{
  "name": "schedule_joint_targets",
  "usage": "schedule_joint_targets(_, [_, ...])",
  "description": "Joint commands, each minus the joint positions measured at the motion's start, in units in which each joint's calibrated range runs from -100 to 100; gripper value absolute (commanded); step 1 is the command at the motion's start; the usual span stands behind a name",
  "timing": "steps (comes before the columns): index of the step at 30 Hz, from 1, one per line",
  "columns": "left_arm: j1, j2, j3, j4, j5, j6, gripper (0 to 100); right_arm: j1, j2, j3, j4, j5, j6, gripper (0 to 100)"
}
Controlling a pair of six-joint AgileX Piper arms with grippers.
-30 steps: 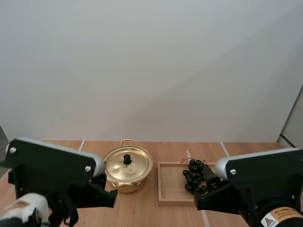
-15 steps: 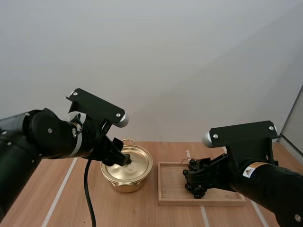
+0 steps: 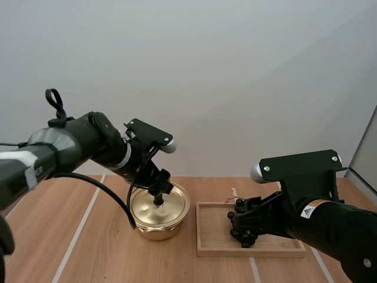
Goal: Open the lid, put the grape in the pot, and close it
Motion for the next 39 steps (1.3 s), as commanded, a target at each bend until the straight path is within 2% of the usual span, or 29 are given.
schedule_joint_targets(1, [-1.66, 3.90, -1.89, 1.40, -2.42, 0.20, 100, -0.15, -0.06, -0.40, -0.11, -0.35, -1.23, 100])
schedule_joint_targets(12, [-1.85, 15.29, -7.77, 4.00, -3.11, -0.73, 100, -0.15, -0.06, -0.40, -0.11, -0.35, -1.85, 100])
schedule_joint_targets(20, [-1.85, 18.91, -8.20, 9.94, -3.89, -3.55, 100, -0.15, -0.06, -0.40, -0.11, -0.35, -1.85, 100])
schedule_joint_targets(36, [-1.85, 21.86, -8.20, 9.59, -3.74, -3.55, 100, -0.15, -0.06, -0.40, -0.11, -0.35, -1.85, 100])
schedule_joint_targets(37, [-1.85, 21.73, -8.20, 9.59, -3.46, -3.55, 99, -0.15, -0.06, -0.40, -0.11, -0.35, -1.85, 100])
schedule_joint_targets(39, [-1.85, 21.73, -8.20, 9.59, -2.63, -3.55, 69, -0.15, -0.06, -0.40, -0.11, -0.35, -1.85, 100])
